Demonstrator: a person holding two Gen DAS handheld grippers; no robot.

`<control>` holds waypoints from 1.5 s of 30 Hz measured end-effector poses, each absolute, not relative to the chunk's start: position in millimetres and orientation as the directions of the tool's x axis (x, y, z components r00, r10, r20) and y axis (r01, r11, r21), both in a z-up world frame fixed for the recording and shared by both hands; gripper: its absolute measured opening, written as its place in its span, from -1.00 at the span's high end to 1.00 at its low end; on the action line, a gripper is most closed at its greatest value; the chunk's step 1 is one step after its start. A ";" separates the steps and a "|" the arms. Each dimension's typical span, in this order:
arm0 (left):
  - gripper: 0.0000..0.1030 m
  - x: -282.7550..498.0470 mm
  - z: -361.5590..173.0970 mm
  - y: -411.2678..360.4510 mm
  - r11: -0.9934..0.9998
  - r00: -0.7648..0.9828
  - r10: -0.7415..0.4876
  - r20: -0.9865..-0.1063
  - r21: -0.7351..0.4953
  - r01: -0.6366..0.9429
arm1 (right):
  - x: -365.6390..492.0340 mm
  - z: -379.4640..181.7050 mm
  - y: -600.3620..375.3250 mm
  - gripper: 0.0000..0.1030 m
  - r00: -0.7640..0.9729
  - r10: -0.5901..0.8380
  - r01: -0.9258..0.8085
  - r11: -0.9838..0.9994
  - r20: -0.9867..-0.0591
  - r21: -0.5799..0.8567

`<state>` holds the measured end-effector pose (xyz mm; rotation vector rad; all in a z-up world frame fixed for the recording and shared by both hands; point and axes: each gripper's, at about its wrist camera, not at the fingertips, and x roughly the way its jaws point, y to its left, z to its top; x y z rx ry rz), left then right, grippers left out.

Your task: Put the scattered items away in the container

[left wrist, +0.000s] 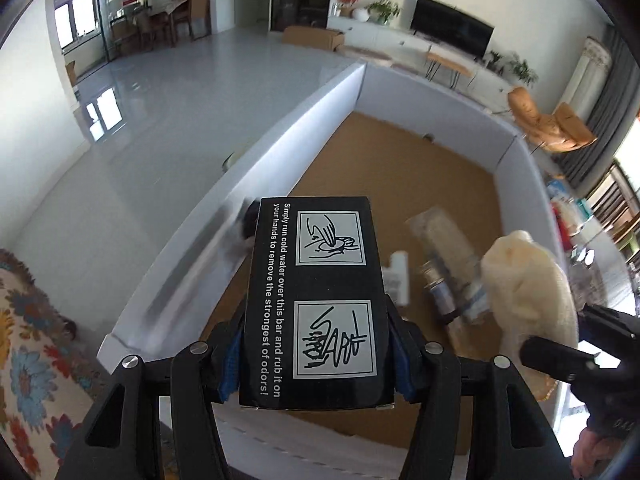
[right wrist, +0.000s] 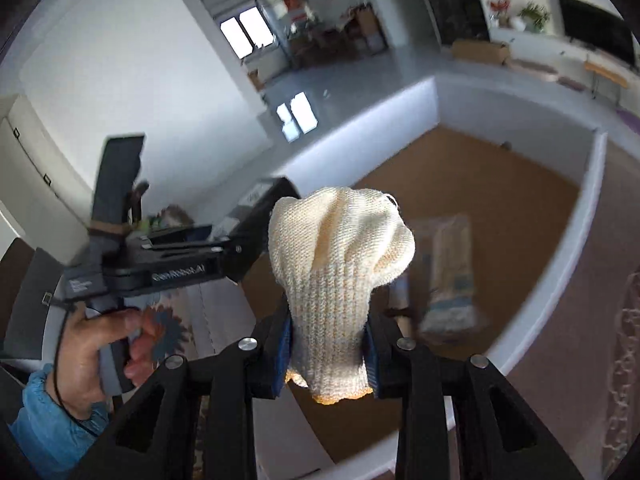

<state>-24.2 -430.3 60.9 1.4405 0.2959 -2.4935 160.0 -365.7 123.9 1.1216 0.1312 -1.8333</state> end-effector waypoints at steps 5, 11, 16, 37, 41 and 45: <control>-0.72 -27.5 54.0 -425.5 -0.950 -0.456 -0.136 -0.880 -0.015 0.312 | 154.3 110.1 -377.0 -0.80 -0.106 -0.649 0.750 -0.550 -0.753 0.369; -0.72 -20.5 83.4 -394.6 -0.956 -0.551 -0.136 -0.823 -0.038 0.292 | 153.5 134.2 -319.6 -0.80 -0.212 -0.701 0.728 -0.578 -0.681 0.369; -0.72 -14.7 124.5 -322.1 -0.988 -0.655 -0.047 -0.754 -0.062 0.141 | 160.6 127.5 -217.9 -0.80 -0.448 -0.605 0.639 -0.732 -0.658 0.238; -0.99 -58.0 -10.8 -26.6 -0.959 -0.460 0.199 -0.866 -0.075 -0.274 | 161.3 43.6 57.9 -0.80 -0.603 -0.097 0.126 -0.992 -0.792 0.025; -0.99 -71.9 -22.4 -17.7 -0.964 -0.455 0.176 -0.873 -0.060 -0.258 | 159.4 40.1 71.0 -0.80 -0.610 -0.088 0.105 -0.994 -0.788 0.029; -0.99 -86.0 -25.8 -15.4 -0.969 -0.446 0.152 -0.882 -0.044 -0.243 | 158.8 38.2 78.7 -0.80 -0.609 -0.113 0.091 -0.993 -0.785 0.073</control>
